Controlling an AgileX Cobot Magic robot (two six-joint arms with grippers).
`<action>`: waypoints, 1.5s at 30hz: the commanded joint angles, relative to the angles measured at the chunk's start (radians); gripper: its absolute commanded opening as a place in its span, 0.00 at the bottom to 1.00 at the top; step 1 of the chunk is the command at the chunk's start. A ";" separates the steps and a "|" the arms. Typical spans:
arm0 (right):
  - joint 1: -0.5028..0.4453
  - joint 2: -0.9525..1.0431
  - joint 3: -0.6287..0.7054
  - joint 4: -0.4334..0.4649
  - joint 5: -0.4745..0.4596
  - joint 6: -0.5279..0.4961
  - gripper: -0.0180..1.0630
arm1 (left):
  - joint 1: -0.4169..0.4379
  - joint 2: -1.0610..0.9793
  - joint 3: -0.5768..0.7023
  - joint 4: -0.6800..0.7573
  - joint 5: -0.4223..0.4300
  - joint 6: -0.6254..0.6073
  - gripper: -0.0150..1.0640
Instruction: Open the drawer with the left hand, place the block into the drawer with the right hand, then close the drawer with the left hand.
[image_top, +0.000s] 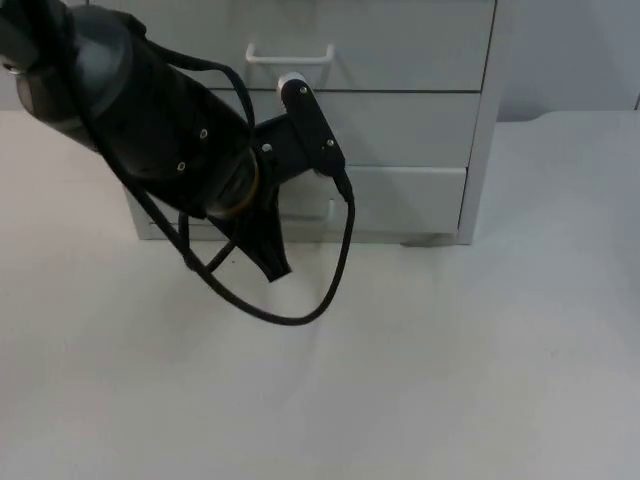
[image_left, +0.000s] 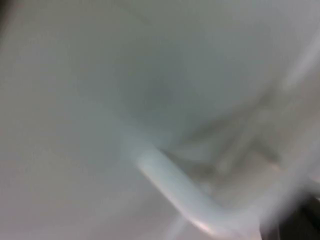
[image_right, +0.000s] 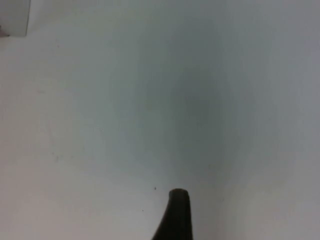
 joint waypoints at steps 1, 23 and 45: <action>-0.003 -0.010 0.002 -0.003 -0.013 -0.007 0.65 | -0.047 -0.068 0.060 -0.042 -0.003 -0.016 0.01; -0.003 -0.010 0.002 -0.003 -0.007 -0.004 0.65 | -0.099 -0.551 0.372 -0.439 -0.181 -0.012 0.01; -0.003 -0.010 0.002 -0.003 -0.018 -0.004 0.65 | 0.410 -0.715 0.372 -1.455 -0.026 0.696 0.01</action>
